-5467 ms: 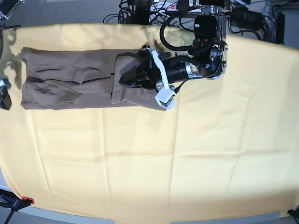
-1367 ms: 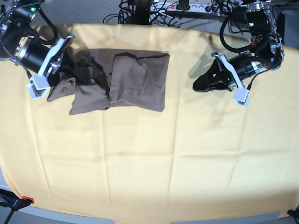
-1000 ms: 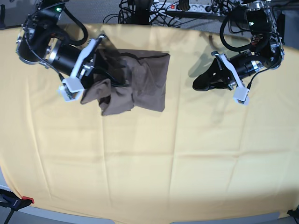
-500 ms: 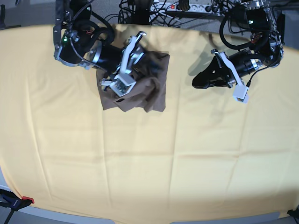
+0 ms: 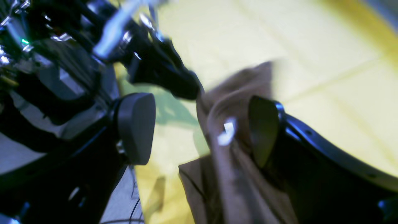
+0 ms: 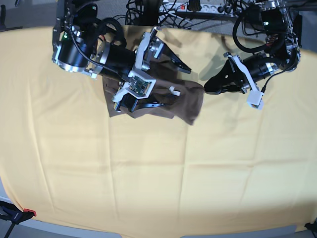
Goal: Fold the T-shirt properly
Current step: 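Grasp the strip's other end with the right gripper and fold it over the stack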
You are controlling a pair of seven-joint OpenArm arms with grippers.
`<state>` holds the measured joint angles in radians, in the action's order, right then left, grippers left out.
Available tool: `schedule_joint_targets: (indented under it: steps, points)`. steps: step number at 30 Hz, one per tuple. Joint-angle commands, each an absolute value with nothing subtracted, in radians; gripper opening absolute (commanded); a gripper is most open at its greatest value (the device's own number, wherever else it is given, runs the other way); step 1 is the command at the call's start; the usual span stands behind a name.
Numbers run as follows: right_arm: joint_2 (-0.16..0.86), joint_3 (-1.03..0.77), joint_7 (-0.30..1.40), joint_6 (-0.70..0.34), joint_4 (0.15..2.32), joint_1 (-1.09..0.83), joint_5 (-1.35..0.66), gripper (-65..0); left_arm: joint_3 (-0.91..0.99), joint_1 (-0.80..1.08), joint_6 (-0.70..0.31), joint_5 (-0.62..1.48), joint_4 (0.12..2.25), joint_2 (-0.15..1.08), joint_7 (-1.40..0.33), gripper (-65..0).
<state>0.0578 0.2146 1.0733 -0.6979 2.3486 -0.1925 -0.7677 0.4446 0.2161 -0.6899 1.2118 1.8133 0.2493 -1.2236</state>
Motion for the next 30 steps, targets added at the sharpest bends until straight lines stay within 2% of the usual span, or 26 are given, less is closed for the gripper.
schedule_joint_targets:
  steps: [1,6,15,16,17,18,20,21,27,30]
  points:
    - [0.056,0.215,1.059,-0.698,2.356,-0.199,-0.776,-17.0,0.447,0.207,-0.698,1.238,1.831,0.258,-1.202,-65.0]
    - [0.062,0.214,1.07,-0.698,2.356,-0.254,-0.733,-17.0,0.447,0.208,-0.698,1.235,1.831,0.258,-1.202,-65.0]
    - [0.159,0.213,1.05,-0.698,2.356,-0.334,-0.581,-18.0,0.447,0.208,-0.698,1.232,1.831,0.258,-1.201,-65.0]
    - [0.166,0.213,1.01,-0.698,2.356,-0.336,-0.525,-21.6,0.447,0.207,-0.698,1.232,1.831,0.258,-1.201,-65.0]
    - [0.17,0.213,0.973,-0.698,2.356,-0.335,-0.463,-27.9,0.447,0.208,-0.698,1.232,1.831,0.258,-1.201,-65.0]
    - [0.169,0.213,0.938,-0.663,2.356,-0.335,-0.398,-36.9,0.447,0.207,-0.698,1.233,1.831,0.258,-1.201,-65.0]
    - [0.169,0.213,0.888,-0.621,2.356,-0.335,-0.312,-59.1,0.447,0.208,-0.698,1.233,1.831,0.257,-1.201,-65.0]
    - [0.169,0.213,0.882,-0.62,2.356,-0.335,-0.307,-65.0,0.447,0.208,-0.698,1.233,1.831,0.257,-1.201,-65.0]
    - [0.163,0.236,0.885,-0.698,2.356,-0.338,-0.508,-65.0,0.447,0.208,-0.698,1.232,1.831,0.258,-1.198,-65.0]
    - [0.163,0.255,0.896,-0.698,2.356,-0.338,-0.5,-65.0,0.447,0.208,-0.698,1.232,1.831,0.258,-1.198,-65.0]
